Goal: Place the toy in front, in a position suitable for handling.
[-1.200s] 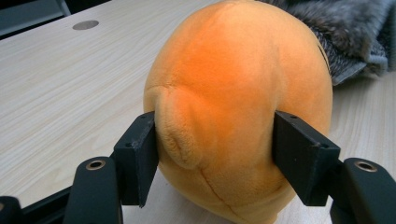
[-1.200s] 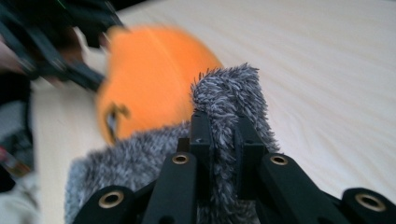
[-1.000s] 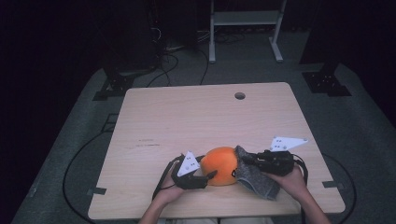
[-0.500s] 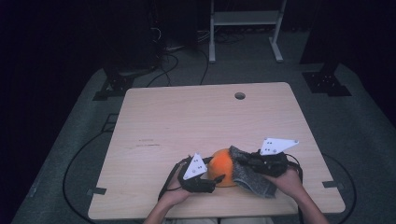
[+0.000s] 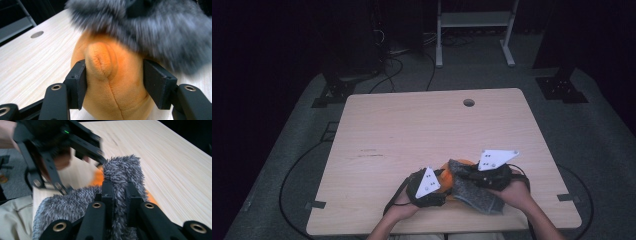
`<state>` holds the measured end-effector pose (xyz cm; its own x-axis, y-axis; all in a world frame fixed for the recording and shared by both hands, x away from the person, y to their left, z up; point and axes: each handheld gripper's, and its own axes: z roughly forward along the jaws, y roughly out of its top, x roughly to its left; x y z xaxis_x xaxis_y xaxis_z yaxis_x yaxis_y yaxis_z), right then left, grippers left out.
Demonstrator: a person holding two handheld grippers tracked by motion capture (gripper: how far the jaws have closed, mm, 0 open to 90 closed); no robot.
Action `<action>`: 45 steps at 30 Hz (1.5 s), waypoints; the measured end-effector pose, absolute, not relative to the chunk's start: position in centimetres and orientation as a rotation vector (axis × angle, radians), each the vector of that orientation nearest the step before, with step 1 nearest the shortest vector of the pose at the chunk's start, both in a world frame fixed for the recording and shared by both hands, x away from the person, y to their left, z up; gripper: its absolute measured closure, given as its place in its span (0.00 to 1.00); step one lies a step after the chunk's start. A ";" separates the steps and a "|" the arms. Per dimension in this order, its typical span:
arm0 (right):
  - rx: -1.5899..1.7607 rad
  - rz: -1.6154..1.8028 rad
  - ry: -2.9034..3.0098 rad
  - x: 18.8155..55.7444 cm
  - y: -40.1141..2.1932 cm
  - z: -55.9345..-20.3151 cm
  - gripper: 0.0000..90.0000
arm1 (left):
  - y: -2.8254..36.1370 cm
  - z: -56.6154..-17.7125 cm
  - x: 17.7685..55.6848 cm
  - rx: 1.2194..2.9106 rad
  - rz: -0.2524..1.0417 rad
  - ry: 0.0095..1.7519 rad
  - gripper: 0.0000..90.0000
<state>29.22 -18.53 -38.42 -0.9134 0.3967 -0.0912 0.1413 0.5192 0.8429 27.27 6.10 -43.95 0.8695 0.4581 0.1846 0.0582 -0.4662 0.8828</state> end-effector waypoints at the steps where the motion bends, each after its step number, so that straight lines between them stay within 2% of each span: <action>1: 0.488 1.342 2.481 29.4 -19.3 -38.6 0.89 | 6.4 -44.0 27.4 2.021 0.485 0.384 0.43; 4: 0.588 1.365 2.471 29.9 -21.4 -39.7 0.89 | 7.0 -44.2 27.8 2.000 0.424 0.408 0.43; 6: 0.614 1.396 2.466 29.8 -21.8 -40.4 0.89 | 7.3 -43.9 28.2 1.959 0.318 0.425 0.34; 8: 0.603 1.384 2.458 29.5 -21.6 -40.5 0.89 | 7.2 -43.5 28.8 1.924 0.290 0.506 0.29; 10: 0.573 1.387 2.453 29.2 -21.0 -40.1 0.89 | 7.0 -43.7 28.9 1.931 0.322 0.530 0.31; 13: 0.540 1.412 2.455 29.0 -20.0 -39.9 0.89 | 7.2 -43.9 28.8 1.956 0.379 0.531 0.41; 19: 0.684 1.462 2.434 30.1 -21.8 -40.8 0.89 | 8.1 -44.1 28.8 1.960 0.374 0.532 0.44; 21: 0.739 1.487 2.436 30.5 -22.4 -41.2 0.89 | 8.1 -43.9 29.0 1.947 0.338 0.549 0.39; 24: 0.703 1.457 2.459 29.7 -21.9 -41.6 0.89 | 7.2 -43.3 29.3 1.949 0.336 0.626 0.19; 25: 0.690 1.459 2.467 29.4 -21.7 -41.5 0.89 | 6.8 -43.2 29.2 1.946 0.329 0.642 0.19; 26: 0.677 1.447 2.467 29.2 -21.6 -41.4 0.89 | 6.5 -43.3 29.1 1.958 0.333 0.641 0.21; 30: 0.699 1.436 2.450 29.3 -21.9 -41.5 0.89 | 5.9 -43.3 28.7 1.961 0.423 0.585 0.42; 32: 0.707 1.455 2.434 29.5 -22.2 -41.3 0.89 | 5.9 -43.1 28.8 1.940 0.445 0.540 0.47; 35: 0.711 1.470 2.413 29.8 -22.0 -40.9 0.89 | 5.8 -43.0 29.1 1.935 0.547 0.459 0.48; 36: 0.714 1.461 2.413 29.8 -21.8 -41.1 0.89 | 6.0 -43.1 29.3 1.939 0.524 0.475 0.47; 39: 0.717 1.474 2.425 30.1 -21.2 -41.7 0.90 | 6.8 -43.2 29.6 1.910 0.436 0.548 0.29; 41: 0.682 1.482 2.440 29.8 -20.7 -41.6 0.90 | 7.2 -42.9 29.7 1.879 0.350 0.598 0.23; 42: 0.660 1.490 2.449 29.6 -20.4 -41.6 0.90 | 7.3 -42.9 29.7 1.875 0.336 0.613 0.23; 45: 0.636 1.488 2.457 29.2 -20.2 -41.6 0.89 | 7.4 -43.3 29.4 1.905 0.370 0.599 0.38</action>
